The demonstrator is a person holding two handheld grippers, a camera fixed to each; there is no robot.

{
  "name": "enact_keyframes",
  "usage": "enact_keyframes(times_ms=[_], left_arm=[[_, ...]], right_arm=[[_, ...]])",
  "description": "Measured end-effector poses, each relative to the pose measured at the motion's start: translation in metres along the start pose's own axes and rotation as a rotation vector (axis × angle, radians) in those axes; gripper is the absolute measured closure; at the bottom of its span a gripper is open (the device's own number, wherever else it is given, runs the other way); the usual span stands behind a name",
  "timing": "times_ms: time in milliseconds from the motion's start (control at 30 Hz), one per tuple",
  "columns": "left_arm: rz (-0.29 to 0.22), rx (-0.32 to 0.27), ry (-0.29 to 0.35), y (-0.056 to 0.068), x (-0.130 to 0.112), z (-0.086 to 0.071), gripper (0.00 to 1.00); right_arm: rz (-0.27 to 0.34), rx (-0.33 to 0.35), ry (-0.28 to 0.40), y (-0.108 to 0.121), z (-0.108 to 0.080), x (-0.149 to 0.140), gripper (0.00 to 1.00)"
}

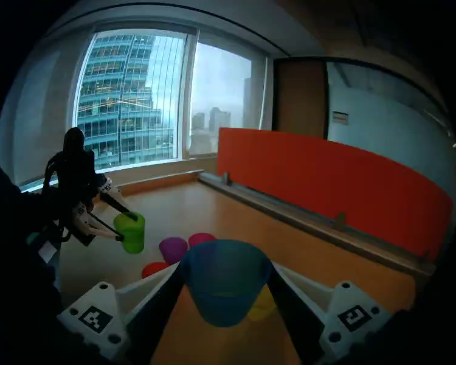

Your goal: Pour water

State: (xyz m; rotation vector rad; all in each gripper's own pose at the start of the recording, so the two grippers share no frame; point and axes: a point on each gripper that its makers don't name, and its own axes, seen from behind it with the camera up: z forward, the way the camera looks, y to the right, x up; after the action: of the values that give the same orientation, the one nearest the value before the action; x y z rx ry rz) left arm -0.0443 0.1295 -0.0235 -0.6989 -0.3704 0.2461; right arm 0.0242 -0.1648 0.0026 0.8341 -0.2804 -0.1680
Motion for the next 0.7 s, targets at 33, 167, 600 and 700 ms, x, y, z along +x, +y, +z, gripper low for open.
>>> enact_keyframes(times_ms=[33,167,600,700], left_arm=[[-0.001,-0.003,-0.01,0.0,-0.003,0.001,0.14],[0.003,-0.011,-0.048,0.001,-0.015,0.004,0.14],[-0.014,-0.041,-0.161,-0.001,-0.05,0.017,0.14],[-0.013,-0.048,-0.185,-0.001,-0.057,0.021,0.14]], right_arm=[[0.001,0.004,-0.009,-0.001,0.001,-0.004,0.06],[0.006,0.02,-0.054,-0.003,0.006,-0.023,0.06],[-0.006,0.036,-0.156,-0.003,0.021,-0.066,0.06],[-0.001,0.037,-0.165,-0.002,0.023,-0.071,0.06]])
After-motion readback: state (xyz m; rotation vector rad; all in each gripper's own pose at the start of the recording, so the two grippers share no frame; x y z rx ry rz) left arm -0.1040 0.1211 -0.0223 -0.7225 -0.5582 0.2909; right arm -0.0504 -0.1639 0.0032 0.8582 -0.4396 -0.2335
